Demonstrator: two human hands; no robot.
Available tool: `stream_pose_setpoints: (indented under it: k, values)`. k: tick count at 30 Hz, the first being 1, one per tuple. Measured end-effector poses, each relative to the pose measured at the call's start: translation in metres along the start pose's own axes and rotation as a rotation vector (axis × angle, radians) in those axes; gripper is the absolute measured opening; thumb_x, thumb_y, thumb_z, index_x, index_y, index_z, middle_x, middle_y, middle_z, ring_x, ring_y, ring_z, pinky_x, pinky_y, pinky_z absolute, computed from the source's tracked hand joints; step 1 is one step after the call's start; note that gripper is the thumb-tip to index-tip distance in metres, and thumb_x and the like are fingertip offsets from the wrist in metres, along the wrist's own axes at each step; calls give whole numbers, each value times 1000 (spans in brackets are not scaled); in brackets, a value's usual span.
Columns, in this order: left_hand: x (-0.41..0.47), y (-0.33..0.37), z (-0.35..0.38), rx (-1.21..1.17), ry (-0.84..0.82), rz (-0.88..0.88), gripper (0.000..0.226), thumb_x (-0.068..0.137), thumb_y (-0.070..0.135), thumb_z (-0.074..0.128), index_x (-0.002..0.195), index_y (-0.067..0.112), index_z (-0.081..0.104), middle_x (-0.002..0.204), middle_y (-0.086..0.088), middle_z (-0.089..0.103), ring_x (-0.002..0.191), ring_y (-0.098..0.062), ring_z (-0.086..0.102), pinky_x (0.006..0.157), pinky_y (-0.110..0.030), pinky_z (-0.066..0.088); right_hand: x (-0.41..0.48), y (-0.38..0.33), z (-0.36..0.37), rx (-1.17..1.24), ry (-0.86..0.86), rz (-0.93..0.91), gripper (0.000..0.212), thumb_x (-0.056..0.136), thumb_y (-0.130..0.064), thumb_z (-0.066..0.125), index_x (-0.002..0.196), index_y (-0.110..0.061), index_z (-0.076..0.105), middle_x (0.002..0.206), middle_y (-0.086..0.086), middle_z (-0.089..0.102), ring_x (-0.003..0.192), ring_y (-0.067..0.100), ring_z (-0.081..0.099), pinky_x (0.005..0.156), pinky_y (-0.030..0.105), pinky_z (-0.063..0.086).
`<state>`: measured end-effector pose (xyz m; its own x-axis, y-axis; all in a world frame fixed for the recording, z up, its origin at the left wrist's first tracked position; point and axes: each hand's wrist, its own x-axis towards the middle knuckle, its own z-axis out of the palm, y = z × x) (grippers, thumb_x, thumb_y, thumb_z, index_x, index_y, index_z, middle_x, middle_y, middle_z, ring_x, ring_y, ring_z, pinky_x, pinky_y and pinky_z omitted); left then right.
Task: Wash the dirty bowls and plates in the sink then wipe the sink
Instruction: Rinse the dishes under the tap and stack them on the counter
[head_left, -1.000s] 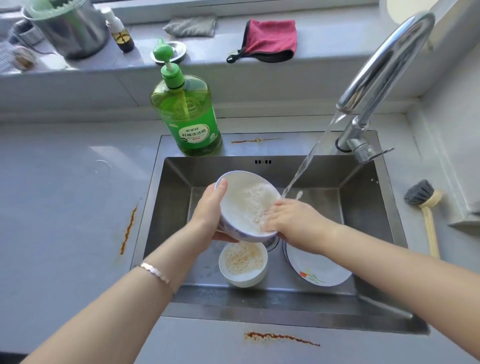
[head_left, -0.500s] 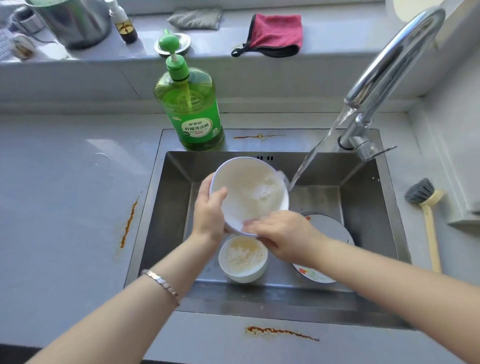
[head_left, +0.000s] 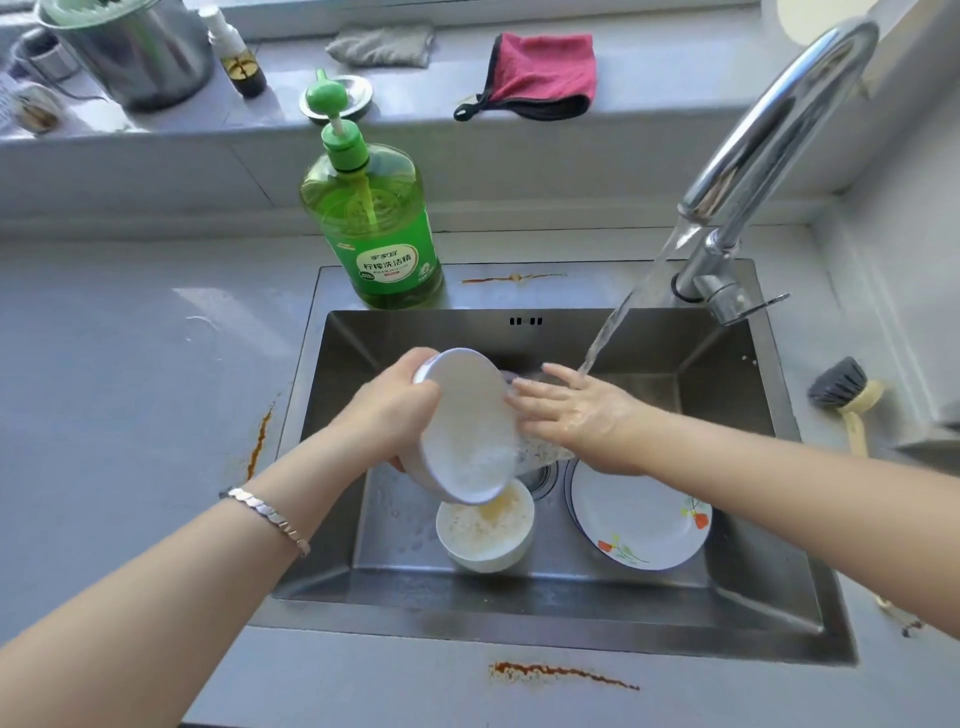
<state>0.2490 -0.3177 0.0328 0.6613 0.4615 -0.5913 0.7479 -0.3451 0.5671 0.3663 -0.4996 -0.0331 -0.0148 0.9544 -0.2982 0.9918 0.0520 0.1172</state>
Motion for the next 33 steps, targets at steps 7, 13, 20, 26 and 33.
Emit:
stream_pose_setpoints:
  k: [7,13,20,26,33]
  values:
    - [5,-1,2,376,234,275,49,89,24,35,134,44,29,104,-19,49,100,-38,47,85,-43,44,-23,-19,14,264,111,262,45,61,-3,76,105,-12,70,129,15,58,127,32,47,105,50,27]
    - [-1,-20,-10,426,322,364,45,95,35,33,140,38,31,96,-18,49,91,-35,49,75,-36,40,-23,-31,9,314,88,297,47,60,-15,81,106,-15,70,130,12,57,128,28,47,107,46,30]
    - [-2,-42,-13,531,405,161,43,95,42,37,138,39,32,94,-17,43,91,-36,45,76,-37,38,-17,-44,4,388,195,302,62,45,-11,87,104,-7,70,116,14,66,112,27,61,96,40,43]
    - [-11,-11,32,2,291,168,34,95,46,37,127,38,45,112,-6,60,105,-27,53,84,-35,41,0,-78,-33,902,193,176,80,85,-12,57,149,-17,9,156,0,18,141,13,19,112,18,13]
    - [-11,19,37,-144,142,238,28,96,40,42,122,33,49,108,6,57,102,-18,52,85,-36,42,-34,-24,22,366,369,178,47,74,-12,40,111,-17,68,118,-1,66,110,17,62,101,34,42]
